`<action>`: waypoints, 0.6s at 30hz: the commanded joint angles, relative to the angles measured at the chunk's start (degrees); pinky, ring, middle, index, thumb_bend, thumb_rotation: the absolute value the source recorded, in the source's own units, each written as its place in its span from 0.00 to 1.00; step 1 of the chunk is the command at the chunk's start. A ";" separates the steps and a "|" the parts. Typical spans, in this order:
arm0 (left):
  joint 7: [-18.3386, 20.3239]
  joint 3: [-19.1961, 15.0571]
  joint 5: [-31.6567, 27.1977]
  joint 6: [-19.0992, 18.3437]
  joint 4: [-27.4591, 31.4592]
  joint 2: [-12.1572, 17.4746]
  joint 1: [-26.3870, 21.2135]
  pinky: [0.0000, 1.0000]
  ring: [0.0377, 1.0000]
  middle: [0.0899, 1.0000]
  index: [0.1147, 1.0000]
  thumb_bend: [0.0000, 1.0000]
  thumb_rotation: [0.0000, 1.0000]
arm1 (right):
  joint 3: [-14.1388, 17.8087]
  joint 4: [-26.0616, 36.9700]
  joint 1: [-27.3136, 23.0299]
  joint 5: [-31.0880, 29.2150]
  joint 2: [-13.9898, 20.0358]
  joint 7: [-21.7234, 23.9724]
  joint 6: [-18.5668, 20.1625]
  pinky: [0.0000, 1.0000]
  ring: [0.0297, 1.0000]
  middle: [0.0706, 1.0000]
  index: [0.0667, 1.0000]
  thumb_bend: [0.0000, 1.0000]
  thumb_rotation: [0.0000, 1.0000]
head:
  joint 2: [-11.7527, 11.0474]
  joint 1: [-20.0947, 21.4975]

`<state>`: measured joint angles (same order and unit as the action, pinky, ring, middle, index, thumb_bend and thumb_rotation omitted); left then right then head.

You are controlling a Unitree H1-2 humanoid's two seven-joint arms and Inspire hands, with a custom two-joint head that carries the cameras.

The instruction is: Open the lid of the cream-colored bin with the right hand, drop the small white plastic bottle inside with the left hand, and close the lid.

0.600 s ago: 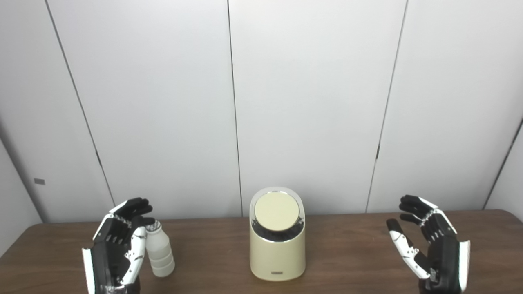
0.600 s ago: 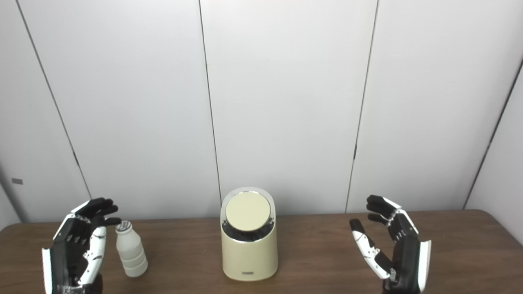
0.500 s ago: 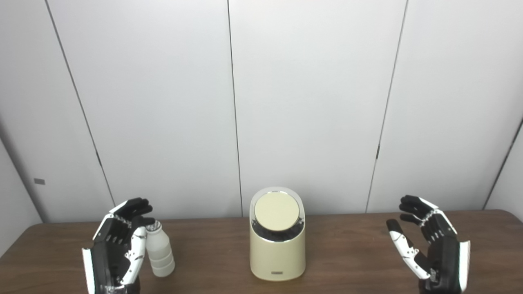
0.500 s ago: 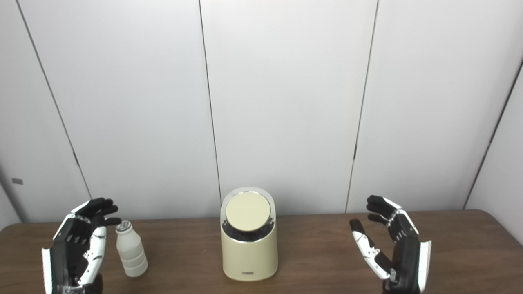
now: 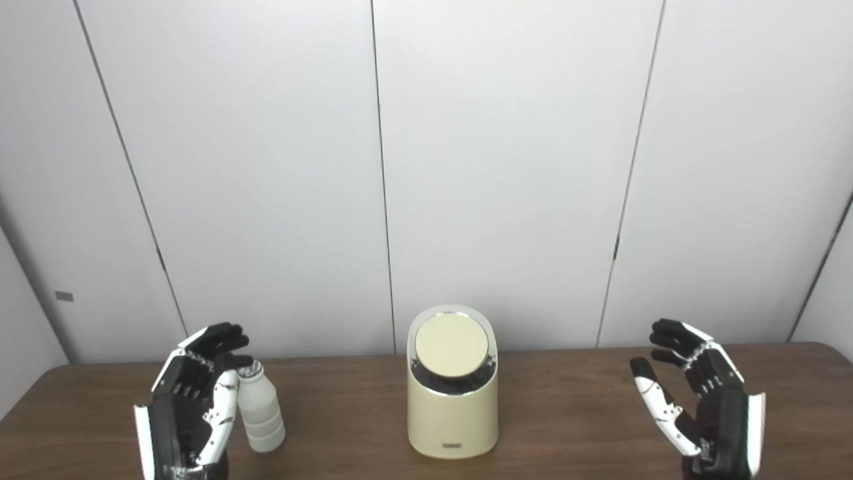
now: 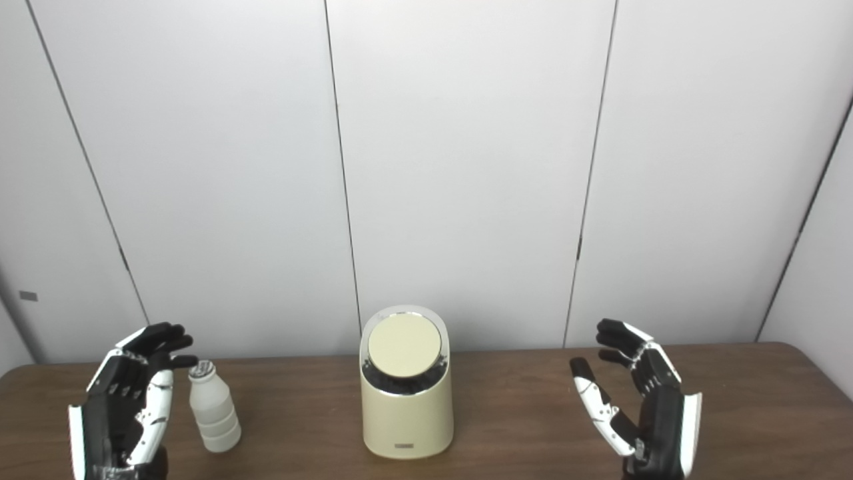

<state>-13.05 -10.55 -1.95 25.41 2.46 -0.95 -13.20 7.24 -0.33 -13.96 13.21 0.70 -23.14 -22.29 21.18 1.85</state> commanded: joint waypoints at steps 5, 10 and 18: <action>0.08 0.07 0.92 1.14 0.91 -0.15 -2.05 0.55 0.64 0.63 0.61 0.35 0.30 | -0.47 2.78 -1.64 3.06 1.11 2.70 5.50 0.63 0.71 0.71 0.67 0.56 0.47 | -0.07 -0.11; 0.33 0.20 0.59 0.98 1.33 -0.21 -1.82 0.55 0.64 0.64 0.61 0.34 0.30 | -1.25 4.62 -3.04 4.18 1.76 5.15 11.45 0.70 0.77 0.77 0.73 0.74 0.58 | 0.23 0.18; -0.36 0.23 2.11 0.83 1.31 -0.83 -1.95 0.54 0.63 0.63 0.60 0.35 0.31 | -3.27 7.62 -7.91 4.79 1.60 8.21 17.47 0.69 0.78 0.78 0.74 0.87 0.46 | 0.14 -0.05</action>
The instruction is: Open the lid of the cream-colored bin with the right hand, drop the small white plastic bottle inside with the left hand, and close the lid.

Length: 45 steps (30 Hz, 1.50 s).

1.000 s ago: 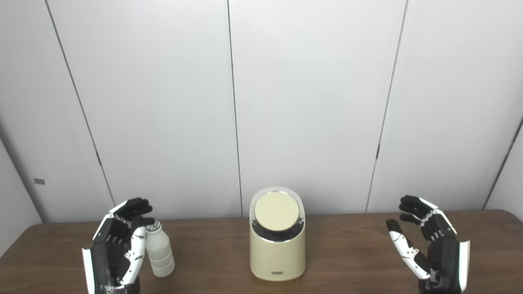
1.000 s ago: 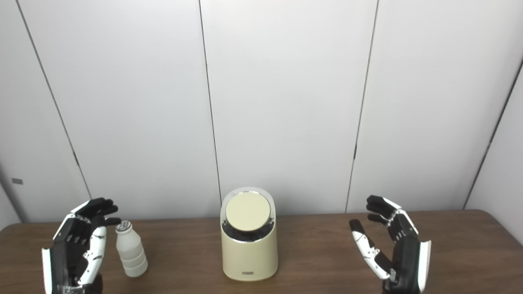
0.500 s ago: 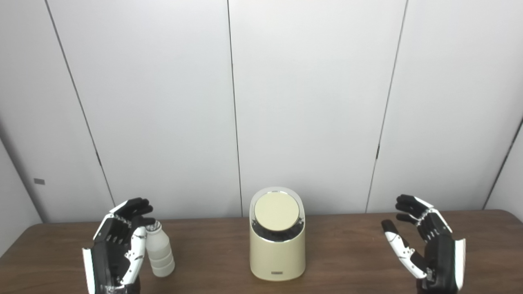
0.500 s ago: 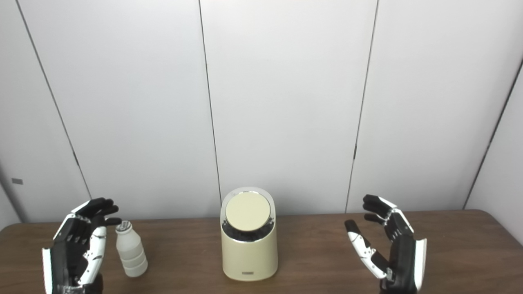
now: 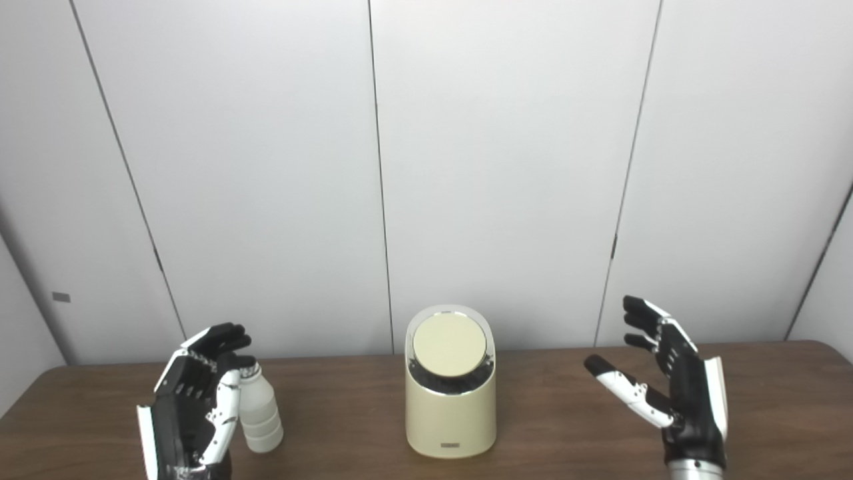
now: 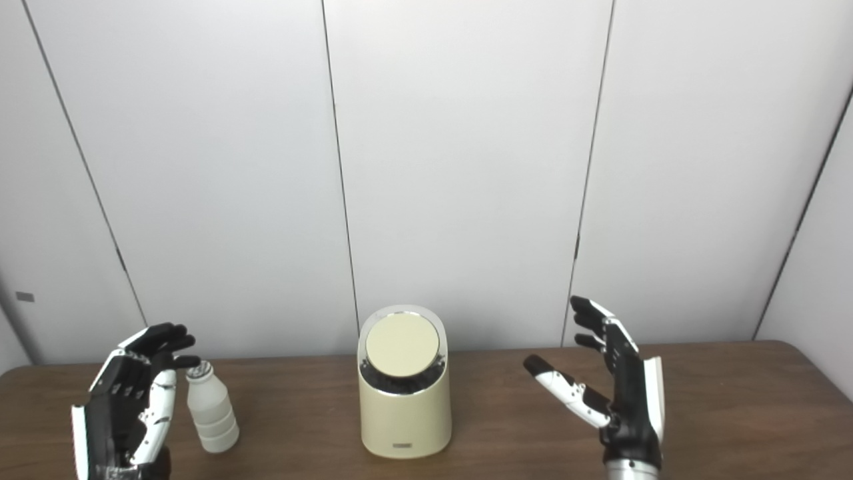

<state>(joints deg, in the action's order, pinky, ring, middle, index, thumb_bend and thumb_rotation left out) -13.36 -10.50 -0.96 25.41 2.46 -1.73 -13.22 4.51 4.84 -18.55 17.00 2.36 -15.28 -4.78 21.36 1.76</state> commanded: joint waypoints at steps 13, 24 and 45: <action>0.15 1.22 1.61 1.41 -0.16 -0.81 -2.49 0.54 0.63 0.63 0.61 0.36 0.35 | -7.48 -2.98 -14.43 9.57 1.42 3.09 6.60 0.65 0.77 0.76 0.75 0.93 0.37 | -1.28 -0.35; 0.32 1.80 0.83 1.31 -0.03 -1.78 -2.71 0.55 0.63 0.63 0.61 0.33 0.31 | -12.76 -9.64 -18.86 18.70 2.26 2.77 10.04 0.63 0.77 0.80 0.77 0.98 0.34 | -1.82 -0.76; 0.56 1.77 0.02 1.27 0.16 -1.87 -2.93 0.55 0.63 0.62 0.60 0.32 0.28 | -17.65 -17.43 -19.77 27.58 3.81 1.30 14.77 0.72 0.82 0.83 0.81 0.98 0.24 | -1.86 -0.82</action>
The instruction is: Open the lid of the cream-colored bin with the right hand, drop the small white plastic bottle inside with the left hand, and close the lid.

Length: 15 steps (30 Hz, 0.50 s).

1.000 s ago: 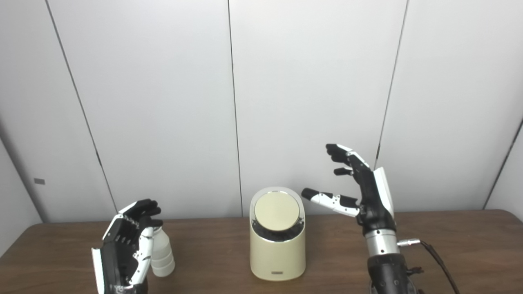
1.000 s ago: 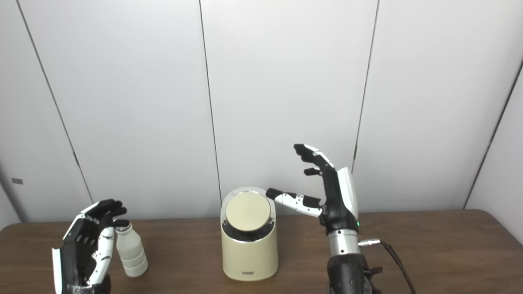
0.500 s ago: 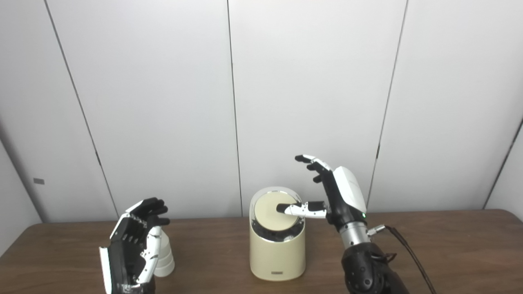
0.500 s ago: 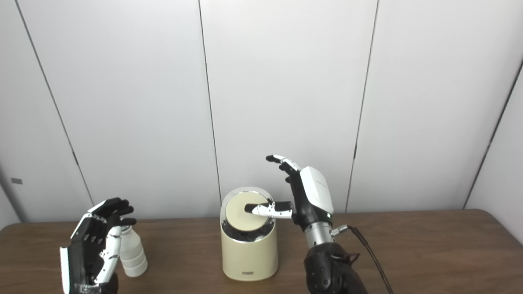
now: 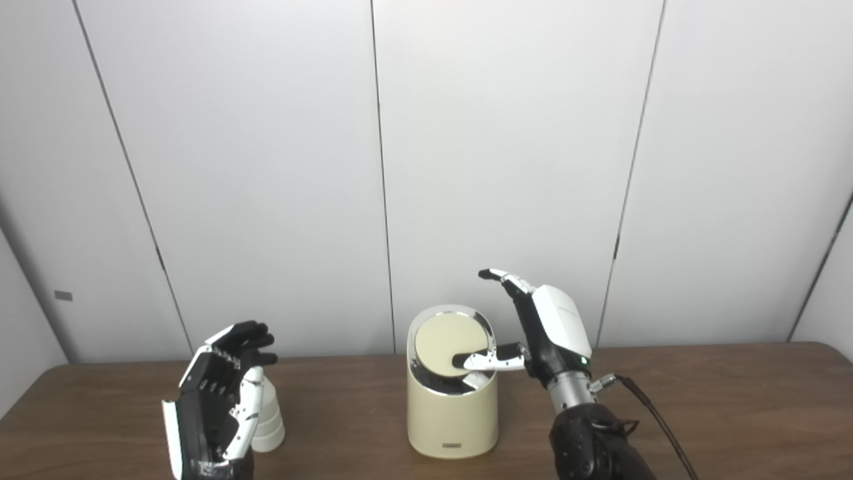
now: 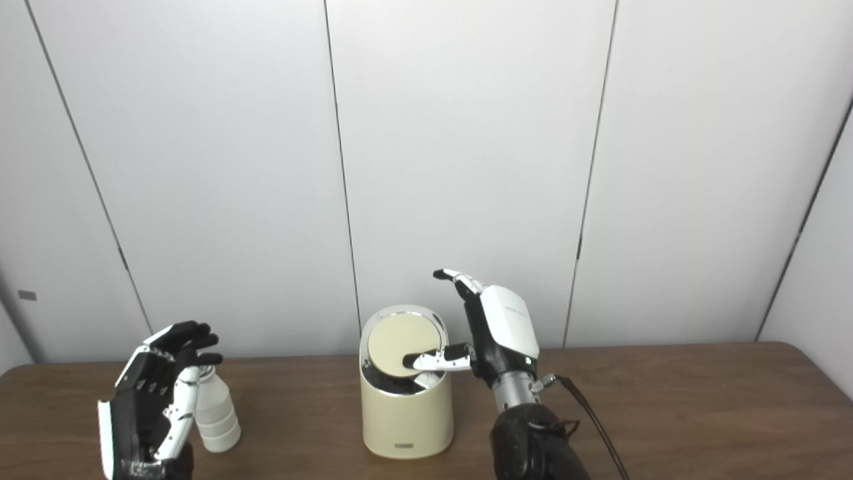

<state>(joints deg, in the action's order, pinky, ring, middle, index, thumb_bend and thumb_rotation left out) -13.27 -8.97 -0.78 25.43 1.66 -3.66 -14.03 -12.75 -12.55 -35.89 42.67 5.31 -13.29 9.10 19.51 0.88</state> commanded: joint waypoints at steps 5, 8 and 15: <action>0.52 0.26 -0.29 1.17 1.17 0.05 -2.08 0.55 0.63 0.63 0.60 0.32 0.28 | -1.48 -0.58 -2.31 3.66 1.75 -1.40 1.22 0.71 0.82 0.83 0.80 0.97 0.19 | -0.01 -0.01; 0.55 0.23 -0.26 1.18 1.10 0.15 -2.10 0.55 0.63 0.63 0.60 0.33 0.29 | -2.55 -0.11 -2.29 5.13 2.46 -1.69 2.05 0.70 0.81 0.82 0.79 0.98 0.15 | 0.11 0.13; 0.51 0.16 -0.38 1.28 0.91 0.12 -2.25 0.55 0.64 0.63 0.61 0.32 0.29 | -3.15 0.74 -2.13 6.49 2.72 -1.94 2.94 0.69 0.81 0.81 0.78 1.00 0.03 | -0.08 0.15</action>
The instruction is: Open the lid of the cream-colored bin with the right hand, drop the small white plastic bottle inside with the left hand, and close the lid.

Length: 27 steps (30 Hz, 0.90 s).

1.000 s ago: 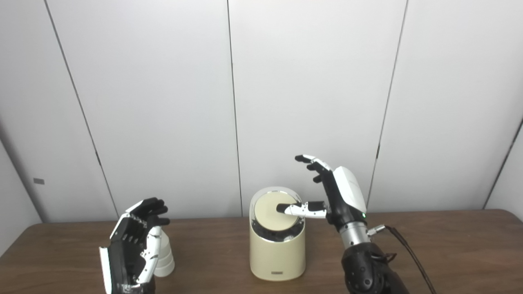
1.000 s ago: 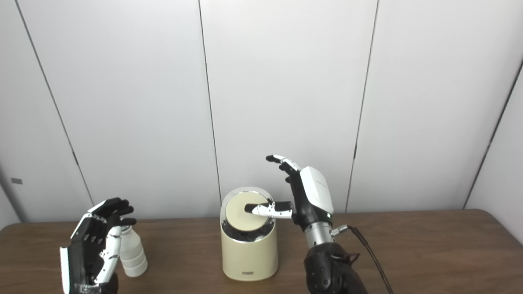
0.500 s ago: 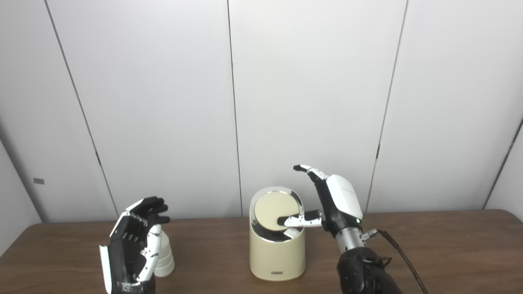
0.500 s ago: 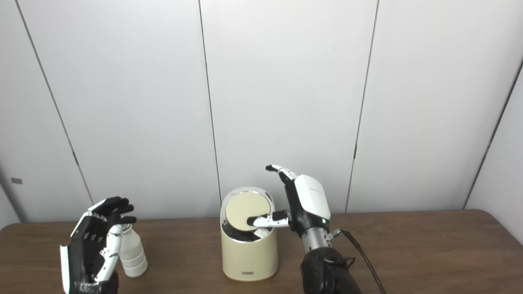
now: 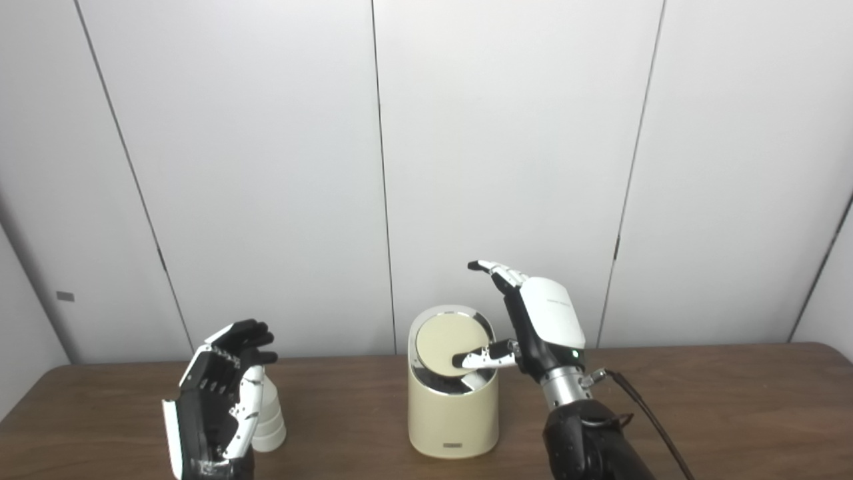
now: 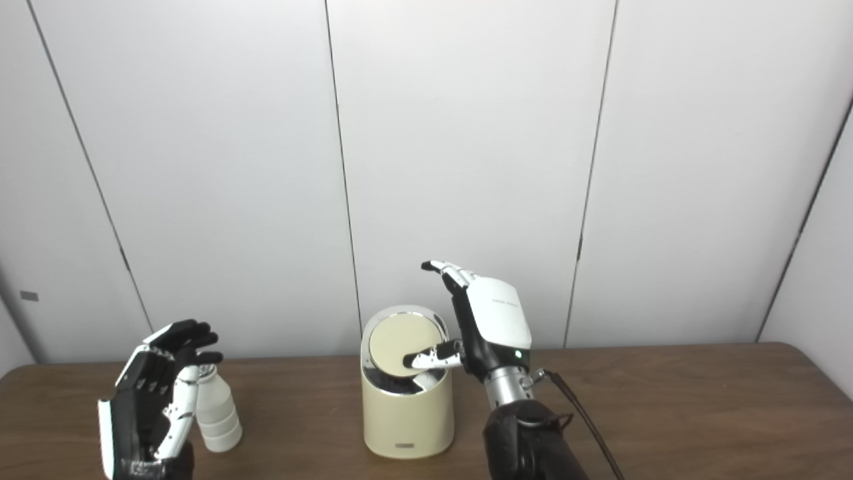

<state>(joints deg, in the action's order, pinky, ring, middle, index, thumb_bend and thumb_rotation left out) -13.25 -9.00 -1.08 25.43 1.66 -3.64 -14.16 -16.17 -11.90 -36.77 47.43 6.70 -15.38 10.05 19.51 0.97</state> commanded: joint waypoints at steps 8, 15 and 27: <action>0.64 0.22 -0.53 1.25 0.78 0.18 -2.15 0.56 0.64 0.63 0.61 0.32 0.28 | 0.73 0.22 -1.09 1.37 1.21 -0.24 1.55 0.67 0.80 0.81 0.79 1.00 0.06 | -0.19 0.03; 0.64 0.15 -0.55 1.25 0.66 0.21 -2.22 0.56 0.64 0.63 0.60 0.32 0.27 | 2.24 1.00 -0.70 -2.35 0.63 1.32 0.90 0.66 0.80 0.82 0.81 0.84 0.50 | -0.20 0.02; 0.68 0.17 -0.12 1.36 0.31 0.32 -2.34 0.55 0.64 0.63 0.61 0.34 0.31 | 2.21 2.46 0.16 -4.35 1.44 4.32 0.44 0.65 0.80 0.81 0.80 0.82 1.00 | -0.35 0.00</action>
<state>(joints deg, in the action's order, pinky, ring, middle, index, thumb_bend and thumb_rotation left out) -13.02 -9.00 -1.95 25.43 1.56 -3.60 -14.45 -14.24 -11.56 -34.46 42.88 7.54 -10.72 11.27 19.25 0.97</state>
